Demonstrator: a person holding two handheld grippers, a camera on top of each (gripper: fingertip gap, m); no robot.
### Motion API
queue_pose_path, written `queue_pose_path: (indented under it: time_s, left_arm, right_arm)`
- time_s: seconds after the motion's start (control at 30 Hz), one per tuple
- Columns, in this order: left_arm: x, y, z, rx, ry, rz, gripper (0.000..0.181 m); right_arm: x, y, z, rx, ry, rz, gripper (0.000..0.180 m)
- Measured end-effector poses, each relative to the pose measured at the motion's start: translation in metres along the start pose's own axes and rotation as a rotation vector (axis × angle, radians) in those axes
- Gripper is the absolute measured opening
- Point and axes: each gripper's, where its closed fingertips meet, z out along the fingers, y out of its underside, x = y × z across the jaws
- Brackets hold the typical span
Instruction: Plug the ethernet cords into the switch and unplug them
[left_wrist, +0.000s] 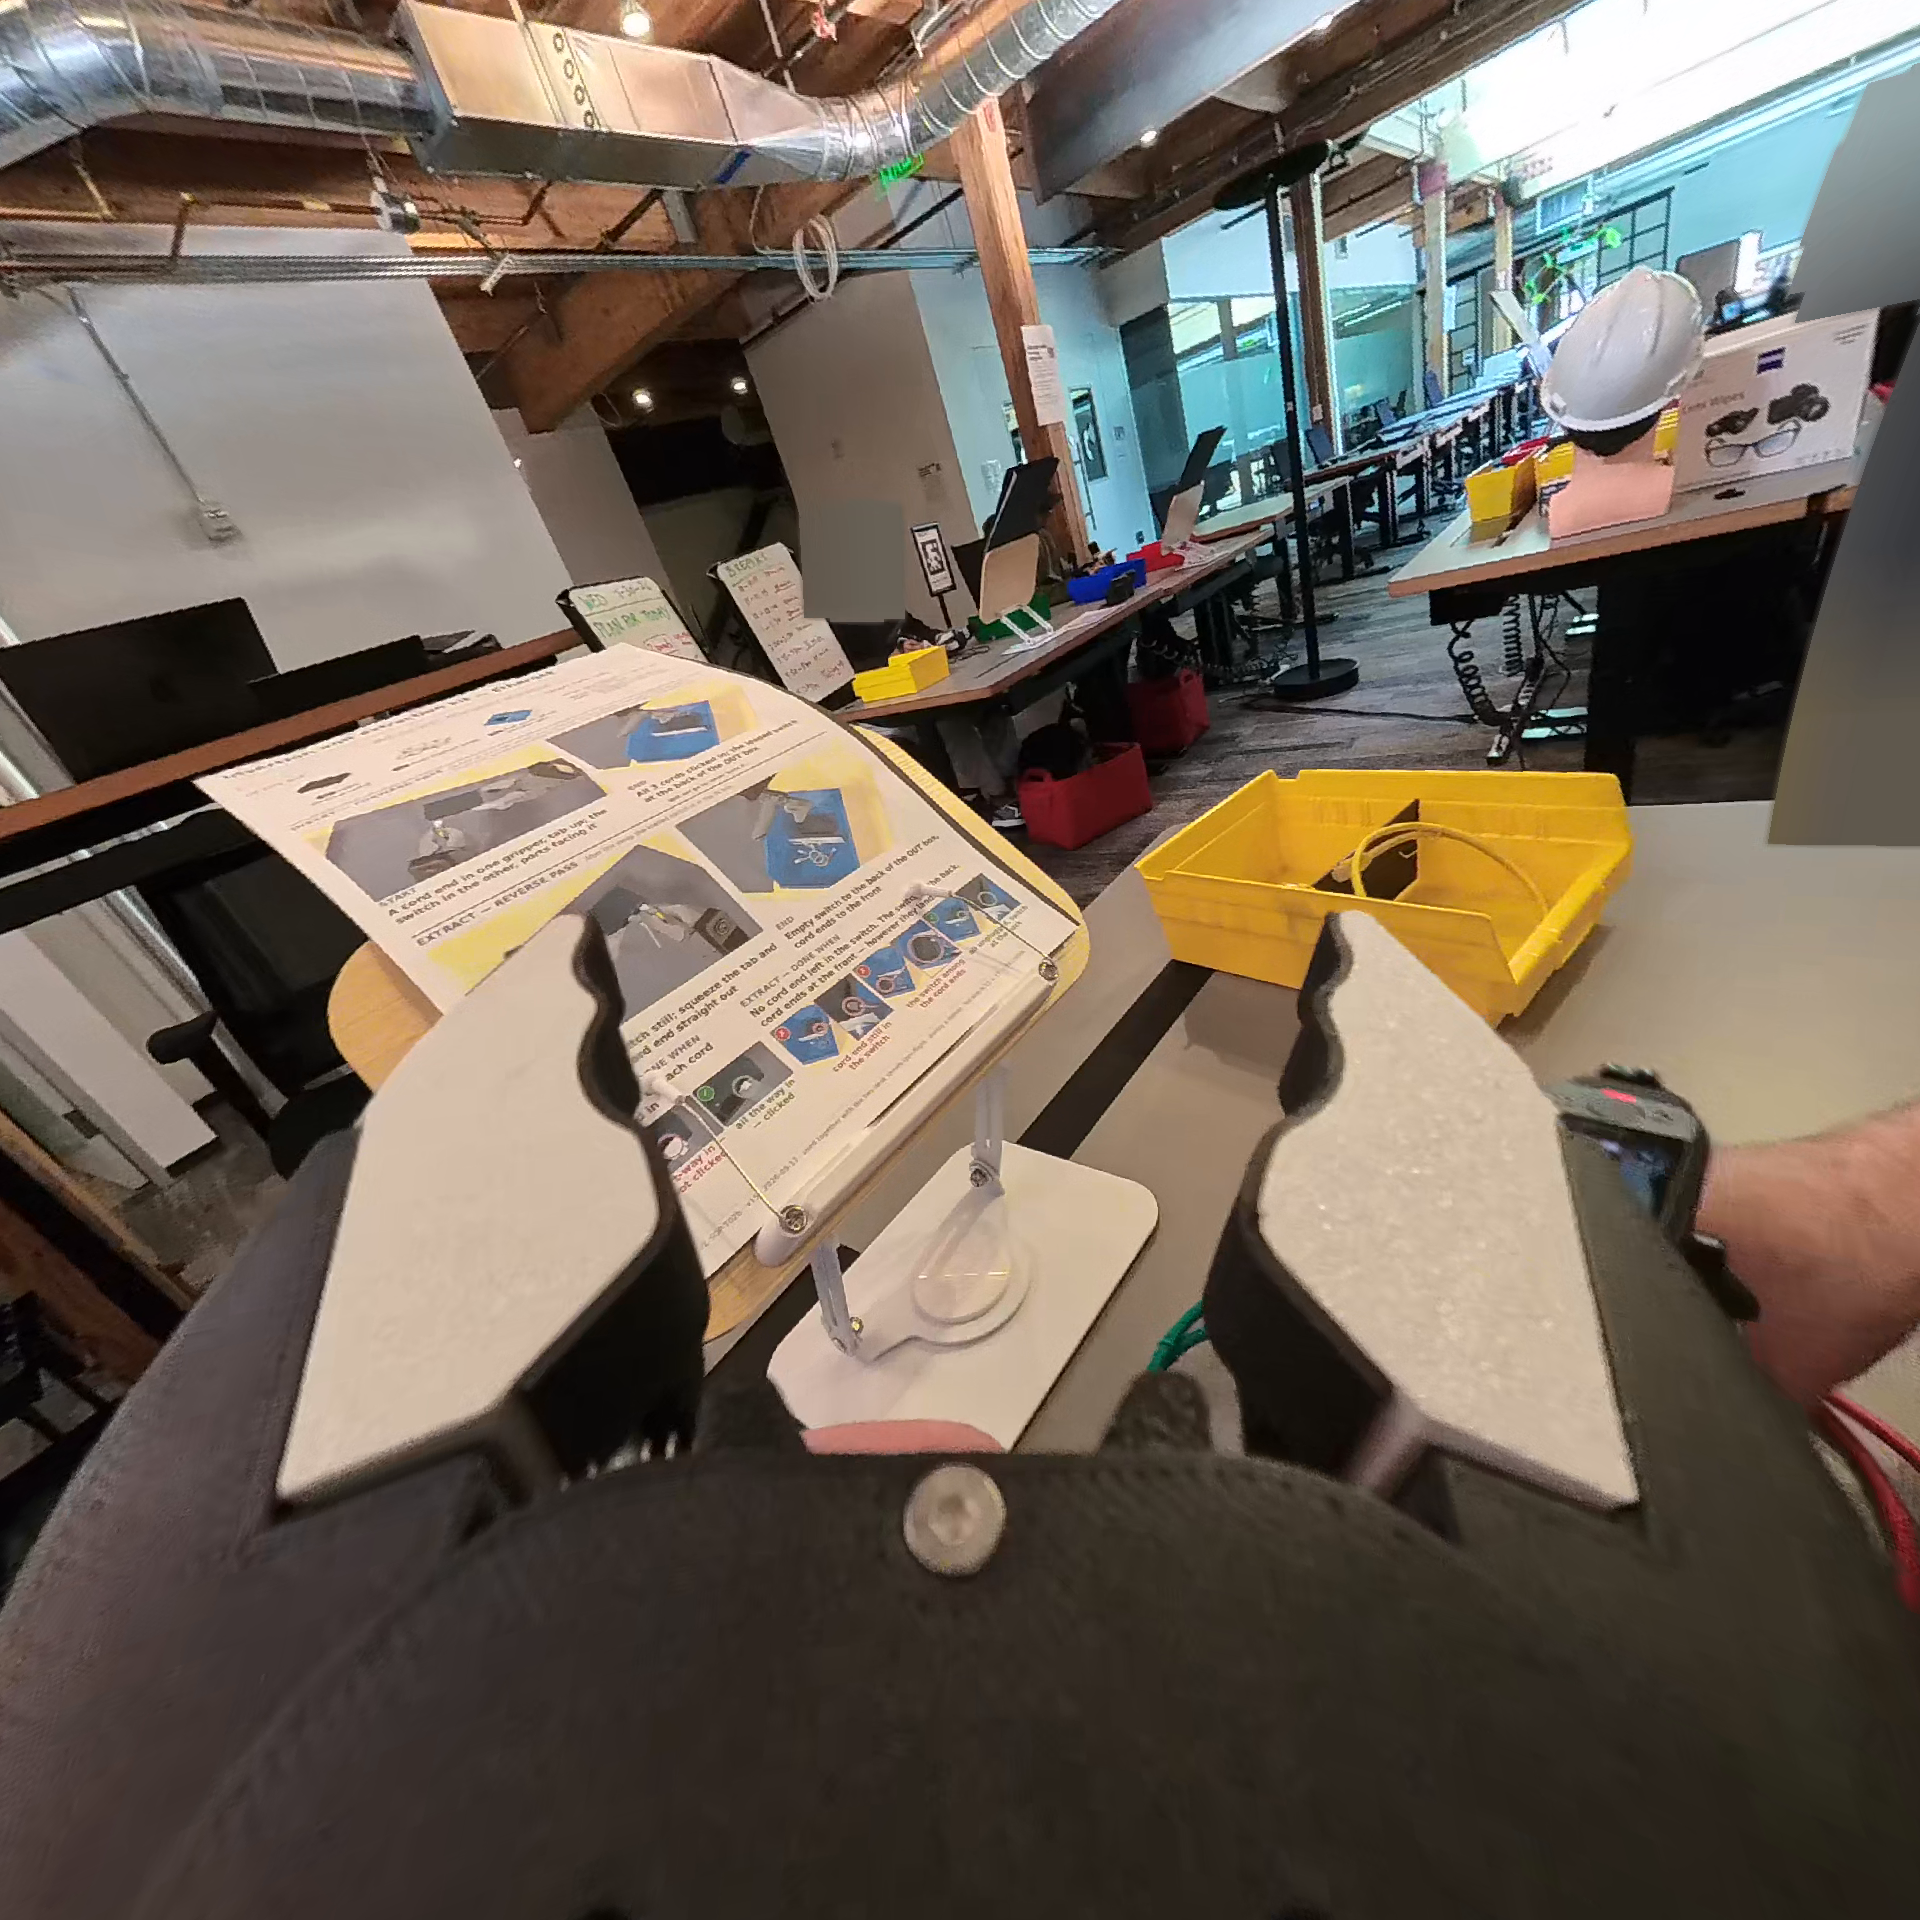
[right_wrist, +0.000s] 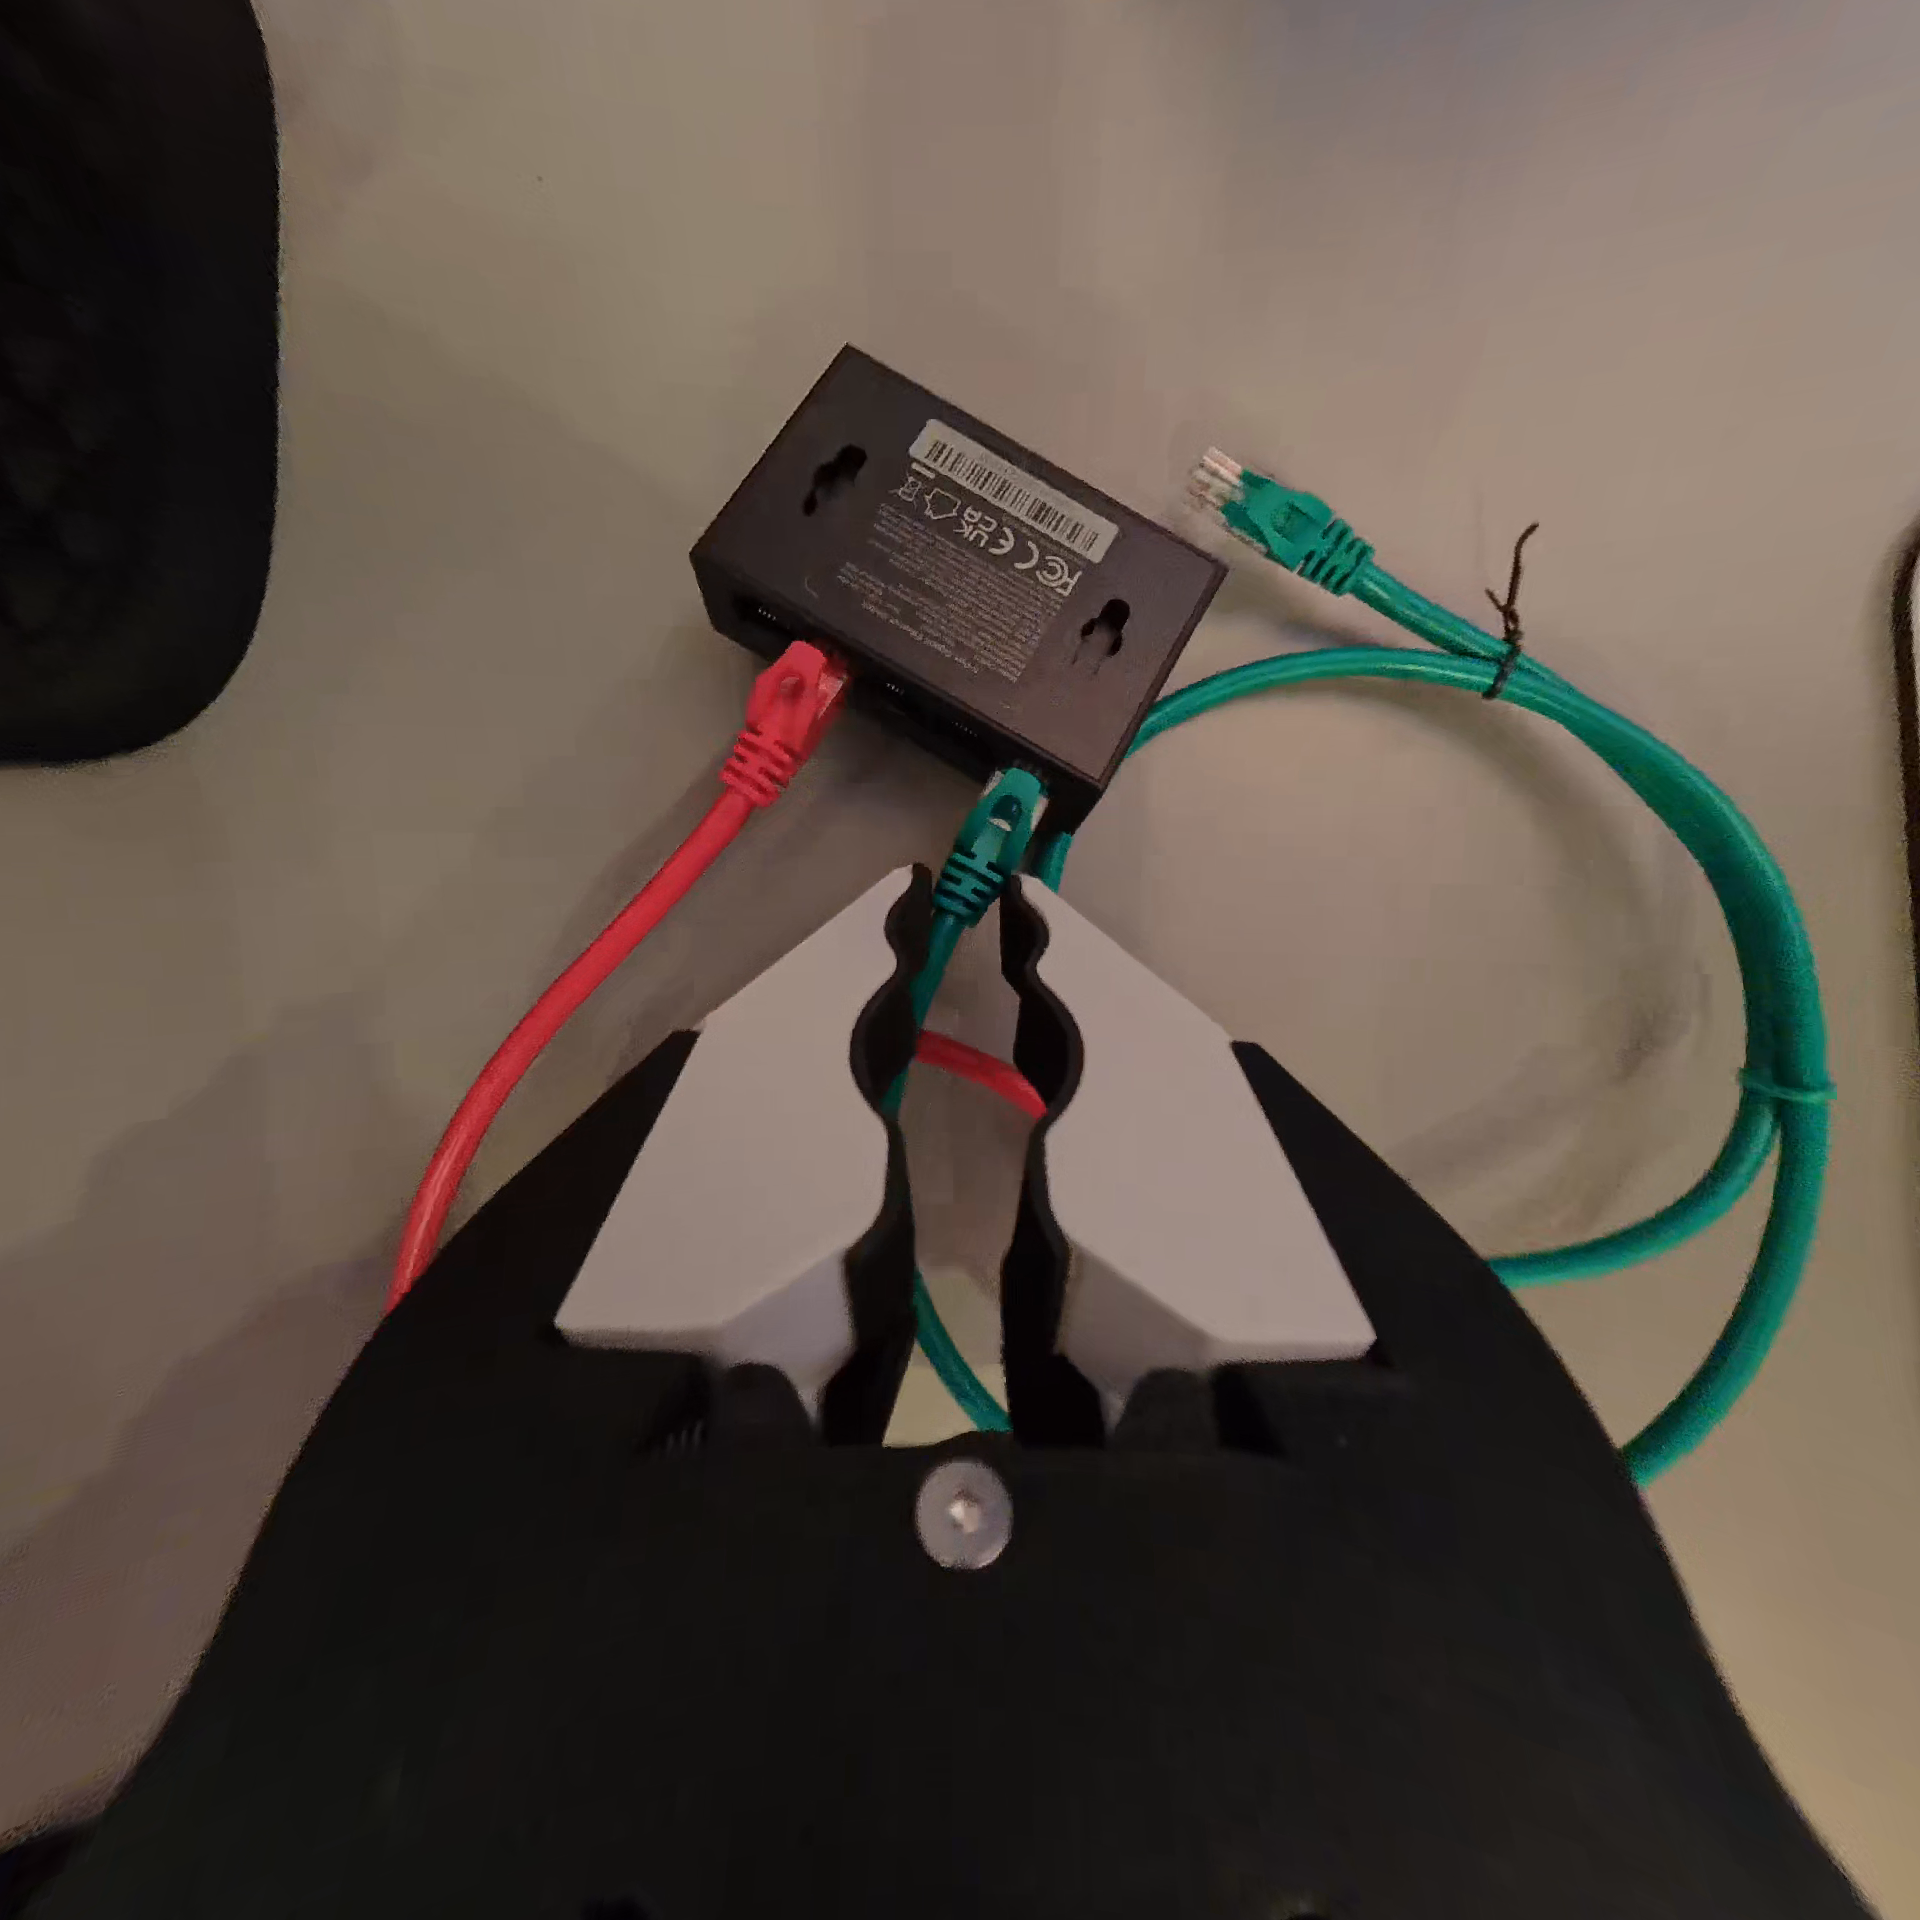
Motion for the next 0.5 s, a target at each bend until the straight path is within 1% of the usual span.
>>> queue_pose_path:
  time_s: [0.07,0.17,0.3,0.37,0.43,0.5]
  left_arm:
    - [0.006,0.002,0.002,0.000,0.036,0.004,0.120]
    - [0.018,0.006,0.008,-0.011,0.093,0.015,0.121]
    - [0.050,0.028,0.029,-0.117,0.216,0.050,0.129]
    - [0.074,0.047,0.044,-0.204,0.317,0.075,0.130]
    - [0.087,0.075,0.057,-0.353,0.383,0.130,0.136]
    - [0.100,0.100,0.058,-0.477,0.459,0.173,0.134]
  right_arm:
    - [0.003,0.002,-0.009,0.022,-0.024,-0.065,0.010]
    - [0.012,0.015,-0.021,0.010,-0.050,-0.164,0.010]
    - [0.018,0.037,-0.031,-0.021,-0.115,-0.264,0.009]
    - [0.019,0.043,-0.034,-0.019,-0.153,-0.281,0.009]
    - [0.022,0.047,-0.036,-0.014,-0.165,-0.300,0.009]
    - [0.024,0.049,-0.037,-0.006,-0.174,-0.307,0.009]
